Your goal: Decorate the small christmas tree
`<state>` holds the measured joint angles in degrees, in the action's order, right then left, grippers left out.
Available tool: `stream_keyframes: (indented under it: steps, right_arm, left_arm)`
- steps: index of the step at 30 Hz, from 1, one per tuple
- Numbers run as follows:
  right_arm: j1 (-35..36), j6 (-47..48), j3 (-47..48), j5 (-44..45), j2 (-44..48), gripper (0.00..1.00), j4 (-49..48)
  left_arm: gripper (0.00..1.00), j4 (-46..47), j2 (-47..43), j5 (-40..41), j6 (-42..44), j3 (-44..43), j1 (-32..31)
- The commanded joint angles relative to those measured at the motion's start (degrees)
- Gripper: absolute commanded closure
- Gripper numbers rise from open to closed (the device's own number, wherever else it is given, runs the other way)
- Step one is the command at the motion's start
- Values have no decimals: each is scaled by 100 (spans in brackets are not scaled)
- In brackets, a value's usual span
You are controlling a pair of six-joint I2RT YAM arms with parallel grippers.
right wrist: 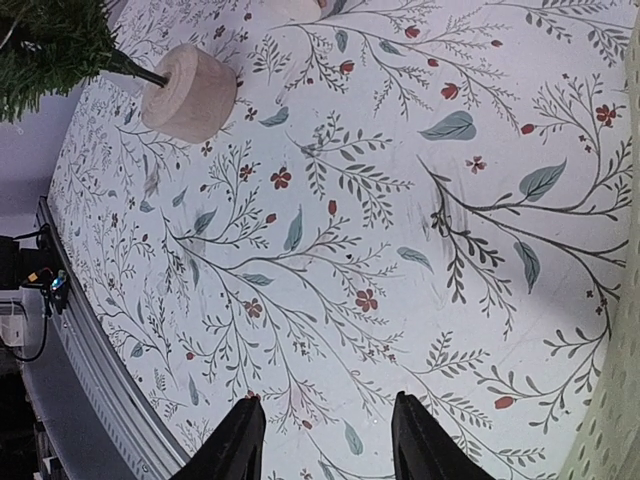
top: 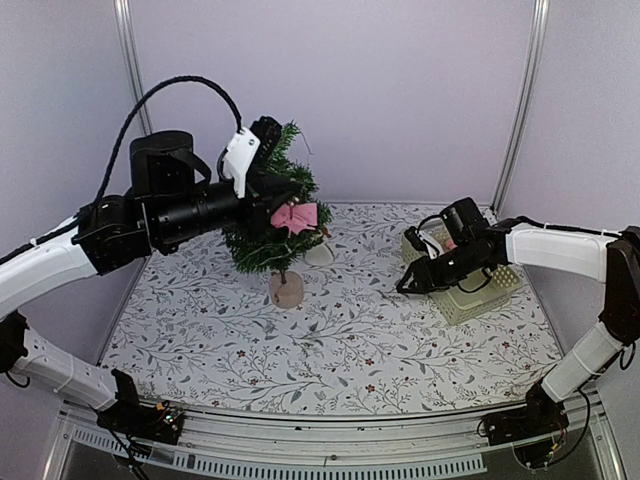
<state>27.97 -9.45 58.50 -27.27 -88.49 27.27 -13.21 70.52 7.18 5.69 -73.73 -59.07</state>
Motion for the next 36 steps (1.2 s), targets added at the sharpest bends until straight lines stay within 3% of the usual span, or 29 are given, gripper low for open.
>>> stream_keyframes:
  steps: [1,9,16,36]
  right_arm:
    - [-40,-28,174,79,-62,53,21]
    - [-44,-100,232,126,-68,53,-99]
    - [-40,-109,315,125,-132,53,-125]
    - [-44,-103,434,46,-256,53,-84]
  left_arm:
    - [100,1250,101,646,-92,-555,526]
    - [100,2303,597,1370,-197,-977,1134]
    - [100,2337,662,1378,-683,-789,1488]
    - [100,2214,694,961,-1333,-54,1653]
